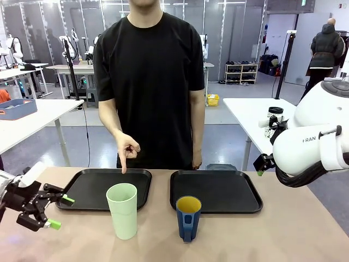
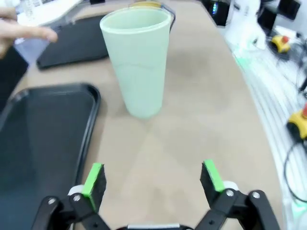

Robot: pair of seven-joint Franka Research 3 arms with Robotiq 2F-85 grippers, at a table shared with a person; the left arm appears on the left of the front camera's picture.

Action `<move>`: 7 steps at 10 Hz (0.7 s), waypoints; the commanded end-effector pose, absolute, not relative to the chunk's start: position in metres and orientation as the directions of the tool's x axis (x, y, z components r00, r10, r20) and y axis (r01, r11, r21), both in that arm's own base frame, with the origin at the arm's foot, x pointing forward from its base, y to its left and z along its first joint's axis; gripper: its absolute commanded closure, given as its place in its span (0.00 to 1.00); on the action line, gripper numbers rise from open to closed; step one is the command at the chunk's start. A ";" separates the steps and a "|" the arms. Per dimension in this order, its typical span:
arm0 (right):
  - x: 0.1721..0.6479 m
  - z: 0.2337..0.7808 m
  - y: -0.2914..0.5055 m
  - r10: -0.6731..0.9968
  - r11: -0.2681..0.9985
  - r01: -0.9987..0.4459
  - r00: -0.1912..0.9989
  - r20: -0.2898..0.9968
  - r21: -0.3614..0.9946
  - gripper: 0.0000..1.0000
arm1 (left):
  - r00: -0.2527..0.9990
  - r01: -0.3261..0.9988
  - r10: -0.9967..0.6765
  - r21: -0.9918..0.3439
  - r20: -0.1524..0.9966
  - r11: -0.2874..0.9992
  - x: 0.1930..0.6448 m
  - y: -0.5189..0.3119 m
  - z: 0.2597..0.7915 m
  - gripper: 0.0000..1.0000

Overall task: Sort and store the cups by type.
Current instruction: Pick up the Reusable plastic cup.

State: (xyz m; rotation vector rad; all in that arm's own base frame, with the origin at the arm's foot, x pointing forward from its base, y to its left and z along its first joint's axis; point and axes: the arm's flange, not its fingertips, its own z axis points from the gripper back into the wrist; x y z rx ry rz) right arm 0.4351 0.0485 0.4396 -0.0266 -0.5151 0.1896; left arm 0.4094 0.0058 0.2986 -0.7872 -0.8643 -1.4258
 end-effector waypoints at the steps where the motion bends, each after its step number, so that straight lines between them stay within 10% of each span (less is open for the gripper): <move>1: 0.434 0.437 0.048 0.187 0.982 -0.174 0.854 0.486 -0.072 0.00 | 0.009 1.000 -0.338 -0.011 0.941 -0.003 0.432 0.011 0.275 0.00; 7: 0.434 0.437 0.048 0.187 0.982 -0.174 0.854 0.486 -0.072 0.00 | 0.050 0.995 -0.271 -0.070 0.961 -0.065 0.430 -0.005 0.267 0.00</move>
